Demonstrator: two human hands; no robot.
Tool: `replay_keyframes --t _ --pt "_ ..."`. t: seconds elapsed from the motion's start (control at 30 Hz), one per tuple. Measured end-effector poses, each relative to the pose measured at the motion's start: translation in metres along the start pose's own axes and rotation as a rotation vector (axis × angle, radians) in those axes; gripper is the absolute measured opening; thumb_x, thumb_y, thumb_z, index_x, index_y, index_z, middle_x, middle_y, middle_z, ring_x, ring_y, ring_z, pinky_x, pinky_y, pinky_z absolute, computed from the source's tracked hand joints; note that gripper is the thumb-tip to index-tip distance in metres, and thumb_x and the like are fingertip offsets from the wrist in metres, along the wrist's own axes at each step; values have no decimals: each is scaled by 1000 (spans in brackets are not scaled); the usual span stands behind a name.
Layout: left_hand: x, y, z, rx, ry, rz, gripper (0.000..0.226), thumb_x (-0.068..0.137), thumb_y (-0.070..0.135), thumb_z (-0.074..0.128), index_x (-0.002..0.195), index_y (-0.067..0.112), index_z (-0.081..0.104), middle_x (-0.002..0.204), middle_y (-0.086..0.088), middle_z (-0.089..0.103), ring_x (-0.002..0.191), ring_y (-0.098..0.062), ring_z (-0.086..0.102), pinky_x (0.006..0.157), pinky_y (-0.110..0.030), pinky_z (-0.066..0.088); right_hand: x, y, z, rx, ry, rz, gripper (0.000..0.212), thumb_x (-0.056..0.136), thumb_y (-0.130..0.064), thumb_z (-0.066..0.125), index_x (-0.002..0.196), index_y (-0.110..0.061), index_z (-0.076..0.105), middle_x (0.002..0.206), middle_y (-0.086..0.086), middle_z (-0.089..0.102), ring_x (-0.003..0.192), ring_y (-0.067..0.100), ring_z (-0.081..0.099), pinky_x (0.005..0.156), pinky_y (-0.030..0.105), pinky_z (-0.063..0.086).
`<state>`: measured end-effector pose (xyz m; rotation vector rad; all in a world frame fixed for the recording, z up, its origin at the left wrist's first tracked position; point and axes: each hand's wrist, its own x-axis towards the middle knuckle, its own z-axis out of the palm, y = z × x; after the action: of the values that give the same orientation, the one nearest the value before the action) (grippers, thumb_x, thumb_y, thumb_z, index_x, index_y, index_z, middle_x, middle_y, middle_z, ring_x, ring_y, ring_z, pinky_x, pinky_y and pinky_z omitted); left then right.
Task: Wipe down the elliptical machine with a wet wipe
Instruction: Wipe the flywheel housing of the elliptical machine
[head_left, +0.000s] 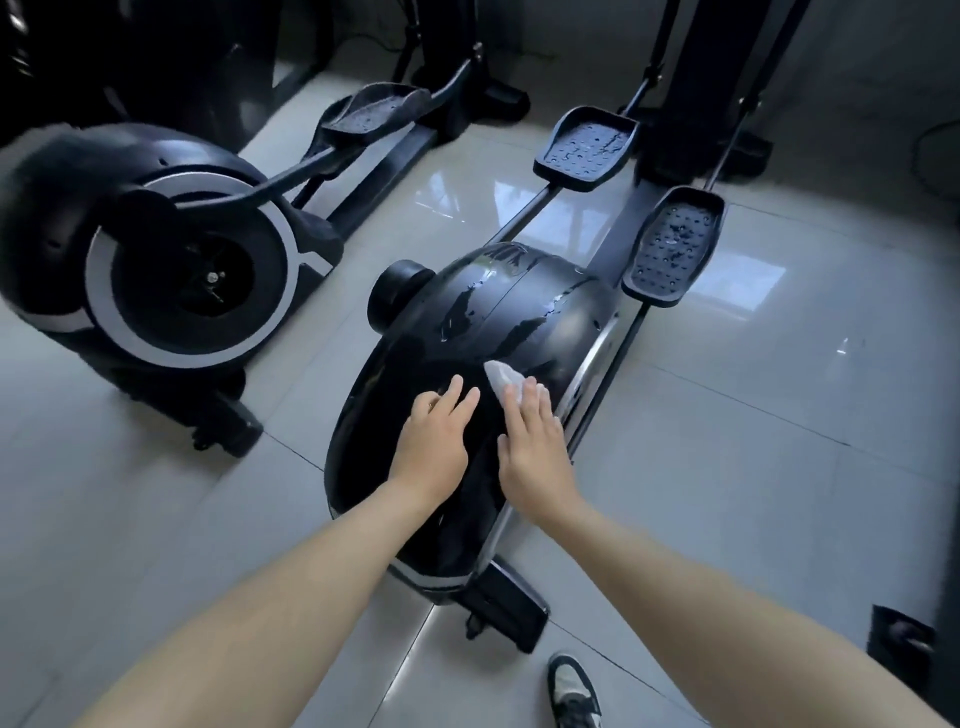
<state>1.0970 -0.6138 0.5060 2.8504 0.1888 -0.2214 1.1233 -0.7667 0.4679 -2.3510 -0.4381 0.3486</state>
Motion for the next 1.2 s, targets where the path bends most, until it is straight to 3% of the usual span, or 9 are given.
replay_keyframes --t 0.1,0.2,0.33,0.4,0.5,0.63,0.8,1.07,1.2 --pt "-2 8 -5 -72 9 -43 66 97 -7 44 157 20 36 167 2 24 139 -26 31 105 -28 45 4 9 -11 -147 -69 -102 71 103 -8 31 163 -26 -3 170 -3 -14 156 19 -18 127 48 -2" --pt "-1 13 -9 -86 14 -71 68 97 -7 40 157 25 37 167 7 23 141 -22 28 99 -25 45 41 19 -37 -181 -90 -56 64 108 -23 31 164 -25 1 171 -4 -9 157 17 -9 126 52 7" --pt "2 11 -11 -55 2 -75 71 94 -9 39 156 25 38 167 4 25 148 -24 24 113 -39 40 73 16 -53 -139 -90 61 65 107 -24 33 164 -24 2 171 -1 -6 158 20 -4 125 55 9" --pt "4 11 -9 -60 3 -81 70 95 -9 39 156 24 39 167 2 26 152 -24 19 120 -41 32 59 7 -44 -152 -96 -43 67 104 -16 35 163 -24 4 171 -2 -4 157 20 -7 125 54 8" --pt "5 10 -9 -135 0 -99 70 97 -8 37 157 29 38 167 8 24 155 -18 14 118 -32 32 30 3 -30 -248 -180 -217 75 100 -7 32 164 -27 -2 170 -8 -11 155 13 -21 126 48 -8" --pt "6 5 -11 -183 -23 -87 75 95 -12 35 156 31 38 167 11 24 156 -15 12 117 -30 31 46 16 -47 -424 -199 -349 73 100 -13 32 164 -26 0 171 -8 -7 156 13 -13 125 51 -10" --pt "6 7 -9 -238 -9 -109 75 93 -15 35 155 28 41 167 11 24 156 -12 10 115 -27 32 73 12 -64 -250 -163 -7 72 99 -19 33 164 -25 0 171 -6 -6 157 14 -8 125 52 -7" --pt "8 10 -4 -251 23 -118 73 95 -14 37 155 27 41 167 11 25 156 -16 14 116 -31 38 40 3 -48 -440 -264 -306 72 101 -21 32 164 -26 -1 171 -8 -8 156 12 -15 125 51 -12" --pt "8 10 -7 -269 8 -123 72 95 -15 35 155 24 42 167 8 25 156 -15 12 120 -24 25 70 3 -67 -398 -243 -144 71 101 -23 33 164 -24 1 171 -5 -6 157 14 -9 124 53 -8"
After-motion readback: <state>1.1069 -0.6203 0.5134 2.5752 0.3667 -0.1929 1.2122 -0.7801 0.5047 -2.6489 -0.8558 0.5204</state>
